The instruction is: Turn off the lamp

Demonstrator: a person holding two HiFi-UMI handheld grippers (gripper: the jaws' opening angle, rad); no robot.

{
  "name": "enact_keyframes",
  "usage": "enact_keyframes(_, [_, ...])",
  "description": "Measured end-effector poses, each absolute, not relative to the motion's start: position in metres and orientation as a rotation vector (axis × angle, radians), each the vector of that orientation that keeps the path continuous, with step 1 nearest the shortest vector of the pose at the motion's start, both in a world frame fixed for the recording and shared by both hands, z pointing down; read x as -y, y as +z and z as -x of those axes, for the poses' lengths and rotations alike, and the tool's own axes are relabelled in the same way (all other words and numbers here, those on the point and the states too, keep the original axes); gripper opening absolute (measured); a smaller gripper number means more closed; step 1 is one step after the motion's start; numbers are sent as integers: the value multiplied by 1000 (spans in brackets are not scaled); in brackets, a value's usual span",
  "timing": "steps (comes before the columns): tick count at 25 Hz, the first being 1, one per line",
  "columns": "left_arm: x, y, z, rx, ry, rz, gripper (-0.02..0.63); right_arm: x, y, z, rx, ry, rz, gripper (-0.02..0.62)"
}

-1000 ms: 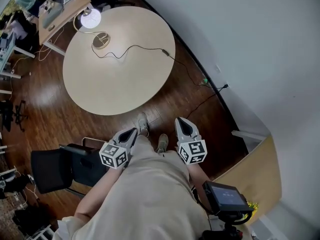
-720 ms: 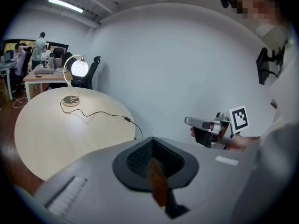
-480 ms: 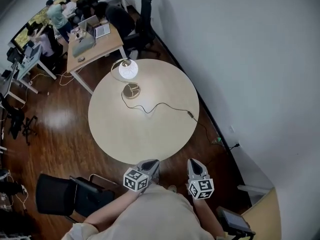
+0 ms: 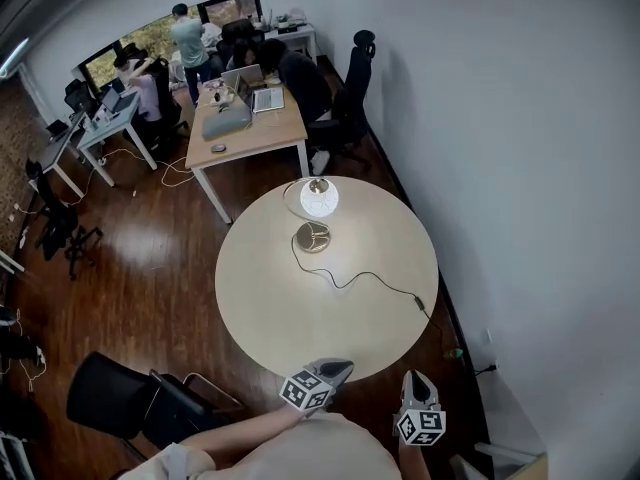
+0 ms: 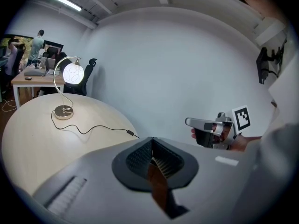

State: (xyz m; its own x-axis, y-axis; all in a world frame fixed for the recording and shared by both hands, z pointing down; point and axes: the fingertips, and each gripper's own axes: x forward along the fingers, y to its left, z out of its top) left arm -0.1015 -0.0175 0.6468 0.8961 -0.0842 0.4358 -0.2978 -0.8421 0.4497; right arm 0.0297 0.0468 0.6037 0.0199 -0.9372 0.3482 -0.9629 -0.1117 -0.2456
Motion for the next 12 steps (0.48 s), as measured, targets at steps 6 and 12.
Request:
enact_keyframes(6, [47,645,109,278,531,-2542,0,-21,603,-20,2052,654,-2191,0])
enact_keyframes(12, [70,641,120,274,506,-2562,0,4,602,-9,2065,627,-2192,0])
